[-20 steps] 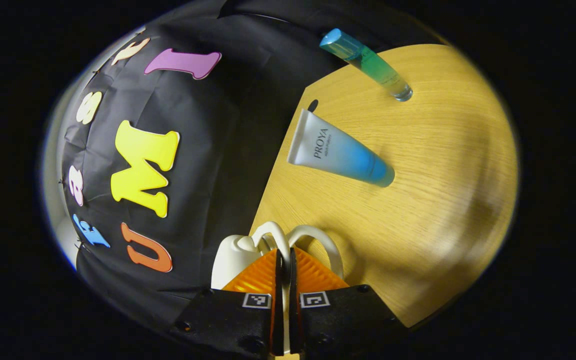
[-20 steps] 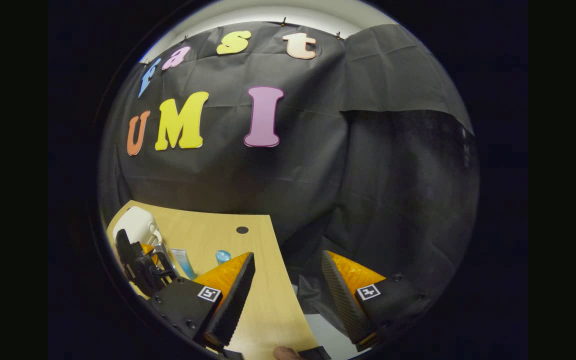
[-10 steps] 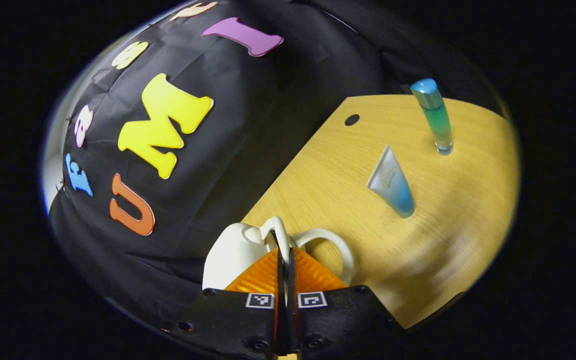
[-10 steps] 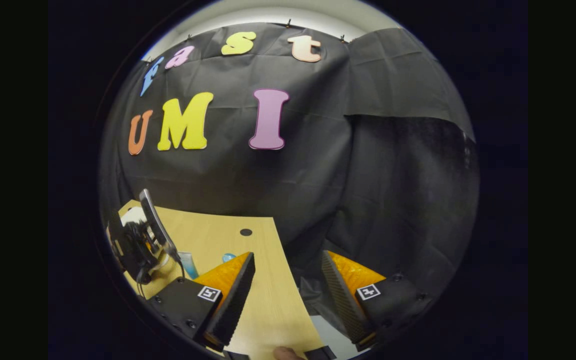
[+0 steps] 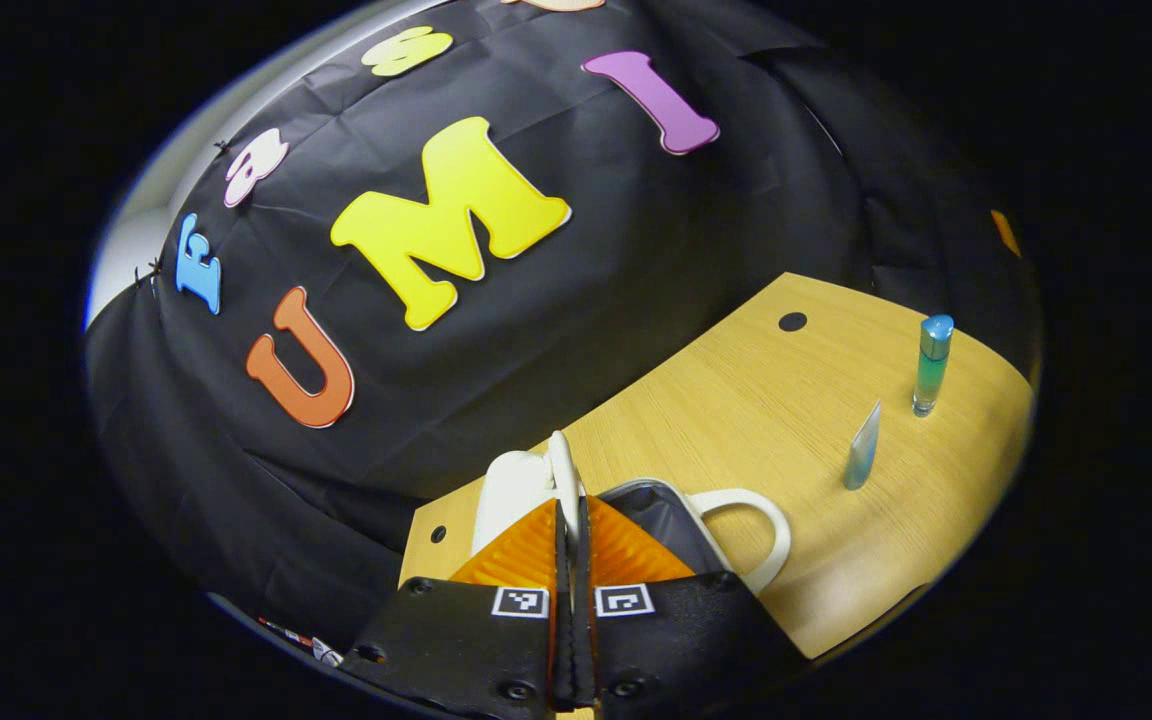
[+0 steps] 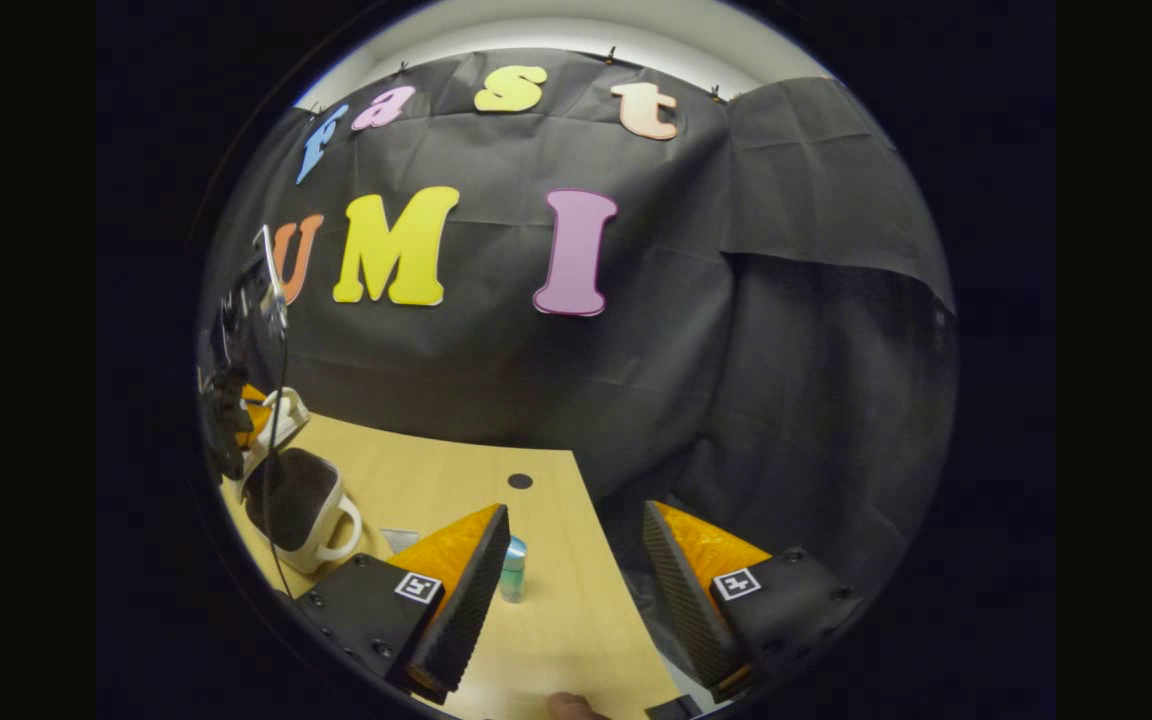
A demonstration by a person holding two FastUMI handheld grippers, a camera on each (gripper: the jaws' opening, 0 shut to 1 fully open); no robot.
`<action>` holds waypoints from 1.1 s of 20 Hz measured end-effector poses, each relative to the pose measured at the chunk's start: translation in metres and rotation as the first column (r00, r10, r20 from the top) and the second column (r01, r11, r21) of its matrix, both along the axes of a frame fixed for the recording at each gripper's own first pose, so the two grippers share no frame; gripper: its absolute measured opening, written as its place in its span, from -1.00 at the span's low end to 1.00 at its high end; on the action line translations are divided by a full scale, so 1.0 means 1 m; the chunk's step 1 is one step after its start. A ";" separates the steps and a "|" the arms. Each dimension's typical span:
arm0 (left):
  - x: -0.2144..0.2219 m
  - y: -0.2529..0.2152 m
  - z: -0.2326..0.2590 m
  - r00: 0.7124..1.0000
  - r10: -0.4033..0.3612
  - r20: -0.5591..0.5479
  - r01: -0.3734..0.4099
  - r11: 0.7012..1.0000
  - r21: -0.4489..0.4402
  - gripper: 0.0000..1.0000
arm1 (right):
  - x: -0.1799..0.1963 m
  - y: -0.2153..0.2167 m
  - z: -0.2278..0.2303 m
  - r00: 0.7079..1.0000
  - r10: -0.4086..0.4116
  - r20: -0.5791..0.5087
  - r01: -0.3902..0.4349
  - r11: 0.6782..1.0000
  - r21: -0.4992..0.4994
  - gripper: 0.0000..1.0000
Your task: First open the suitcase, pack the skin care products into it, and then close the suitcase.
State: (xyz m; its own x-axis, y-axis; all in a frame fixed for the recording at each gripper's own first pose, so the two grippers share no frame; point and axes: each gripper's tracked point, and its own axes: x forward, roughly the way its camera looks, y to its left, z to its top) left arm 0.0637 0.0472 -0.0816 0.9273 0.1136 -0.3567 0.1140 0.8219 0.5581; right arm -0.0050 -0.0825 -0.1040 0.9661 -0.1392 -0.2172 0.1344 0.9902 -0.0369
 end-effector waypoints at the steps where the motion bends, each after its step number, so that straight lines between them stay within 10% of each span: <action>1: 0.000 0.012 0.007 1.000 0.005 0.005 -0.004 1.000 -0.022 -0.94 | 0.004 0.010 0.002 1.000 0.010 0.005 -0.010 1.000 -0.011 0.59; 11: -0.004 0.194 0.047 0.988 0.152 -0.033 -0.156 0.972 -0.177 -0.94 | 0.023 0.127 0.017 0.995 0.097 0.007 -0.097 0.995 -0.022 0.60; 22: -0.005 0.357 -0.071 0.951 0.248 -0.186 -0.280 0.945 -0.169 -0.94 | 0.018 0.180 0.001 0.990 0.119 -0.077 -0.124 0.991 -0.051 0.60</action>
